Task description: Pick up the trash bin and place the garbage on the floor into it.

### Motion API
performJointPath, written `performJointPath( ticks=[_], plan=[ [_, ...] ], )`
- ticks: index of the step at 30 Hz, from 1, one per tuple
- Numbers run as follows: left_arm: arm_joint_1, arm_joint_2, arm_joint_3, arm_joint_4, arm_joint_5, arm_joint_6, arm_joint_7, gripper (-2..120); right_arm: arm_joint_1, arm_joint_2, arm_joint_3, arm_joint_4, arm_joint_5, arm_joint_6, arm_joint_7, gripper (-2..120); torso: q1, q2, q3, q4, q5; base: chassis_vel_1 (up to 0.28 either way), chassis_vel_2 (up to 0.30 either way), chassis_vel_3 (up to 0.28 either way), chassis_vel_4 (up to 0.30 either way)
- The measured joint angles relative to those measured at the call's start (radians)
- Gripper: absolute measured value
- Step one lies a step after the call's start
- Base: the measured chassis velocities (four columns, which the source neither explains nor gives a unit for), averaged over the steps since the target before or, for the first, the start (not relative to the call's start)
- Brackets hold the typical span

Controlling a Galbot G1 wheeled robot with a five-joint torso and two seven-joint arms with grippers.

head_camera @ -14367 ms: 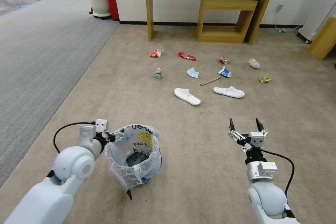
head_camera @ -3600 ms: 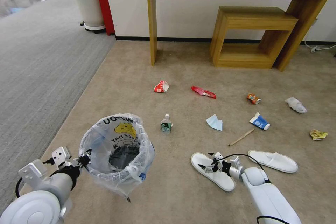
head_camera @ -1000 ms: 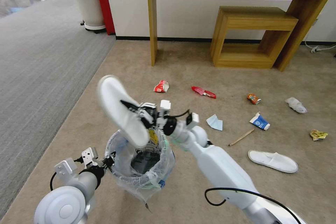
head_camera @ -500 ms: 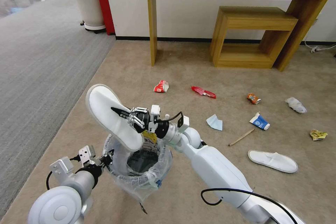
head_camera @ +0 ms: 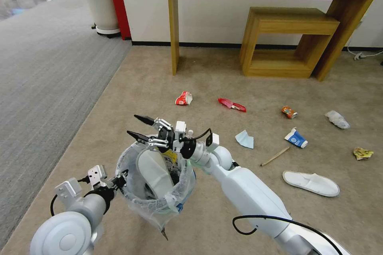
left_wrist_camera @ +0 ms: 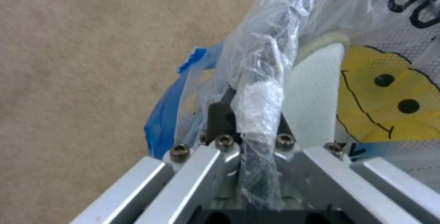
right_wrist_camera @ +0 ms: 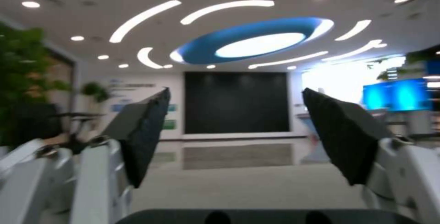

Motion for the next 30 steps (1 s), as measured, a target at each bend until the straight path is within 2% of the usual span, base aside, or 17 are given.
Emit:
performJointPath(
  ticks=[1, 2, 3, 4, 13, 16, 17, 20, 21, 23, 30],
  plan=[
    [-0.002, 0.004, -0.010, 0.000, 0.000, 0.000, -0.002, 1, -0.017, -0.009, 0.034, 0.033, -0.009, -0.013, 0.061, 86, 0.000, 0.000, 0.000, 0.0000, 0.0000, 0.000, 0.000, 0.000, 0.000],
    [-0.002, 0.004, -0.010, 0.000, 0.000, 0.000, -0.002, 1, -0.017, -0.009, 0.034, 0.033, -0.009, -0.013, 0.061, 86, 0.000, 0.000, 0.000, 0.0000, 0.0000, 0.000, 0.000, 0.000, 0.000],
    [-0.003, 0.007, -0.018, 0.000, 0.001, 0.000, -0.005, 1, -0.035, -0.017, 0.069, 0.065, -0.013, -0.025, 0.111, 91, 0.000, 0.000, 0.000, 0.0000, 0.0001, 0.000, 0.000, 0.000, 0.000],
    [-0.005, 0.009, -0.033, 0.000, 0.011, 0.000, -0.011, 1, -0.079, -0.036, 0.147, 0.122, -0.026, -0.034, 0.201, 97, 0.000, 0.000, 0.000, -0.0002, 0.0001, 0.000, 0.000, 0.000, 0.000],
    [-0.005, -0.008, -0.063, -0.009, 0.036, 0.000, -0.022, 1, -0.207, -0.090, 0.309, 0.230, -0.108, -0.015, 0.367, 100, 0.000, 0.000, 0.000, -0.0002, 0.0004, 0.000, 0.000, 0.000, 0.000],
    [-0.003, -0.043, -0.082, -0.027, 0.055, 0.000, -0.030, 1, -0.353, -0.138, 0.480, 0.315, -0.236, -0.012, 0.518, 100, 0.000, 0.000, 0.000, -0.0008, 0.0004, 0.000, 0.000, 0.000, 0.000],
    [-0.003, -0.043, -0.082, -0.027, 0.055, 0.000, -0.030, 1, -0.353, -0.138, 0.480, 0.315, -0.236, -0.012, 0.518, 100, 0.000, 0.000, 0.000, -0.0008, 0.0004, 0.000, 0.000, 0.000, 0.000],
    [0.008, -0.072, -0.107, -0.053, 0.097, 0.000, -0.046, 1, -0.498, -0.145, 0.608, 0.366, -0.304, 0.018, 0.559, 100, 0.000, 0.000, 0.000, -0.0002, 0.0003, 0.000, 0.000, 0.000, 0.000],
    [0.008, -0.072, -0.107, -0.053, 0.097, 0.000, -0.046, 1, -0.498, -0.145, 0.608, 0.366, -0.304, 0.018, 0.559, 100, 0.000, 0.000, 0.000, -0.0002, 0.0003, 0.000, 0.000, 0.000, 0.000],
    [0.011, -0.077, -0.156, -0.066, 0.119, 0.000, -0.060, 1, -0.614, -0.125, 0.697, 0.396, -0.334, 0.057, 0.561, 100, 0.000, 0.000, 0.000, -0.0003, 0.0002, 0.000, 0.000, 0.000, 0.000],
    [0.029, -0.058, -0.210, -0.075, 0.111, 0.000, -0.063, 1, -0.675, -0.106, 0.733, 0.393, -0.355, 0.125, 0.633, 100, 0.000, 0.000, 0.000, -0.0001, 0.0001, 0.000, 0.000, 0.000, 0.000]
  ],
)
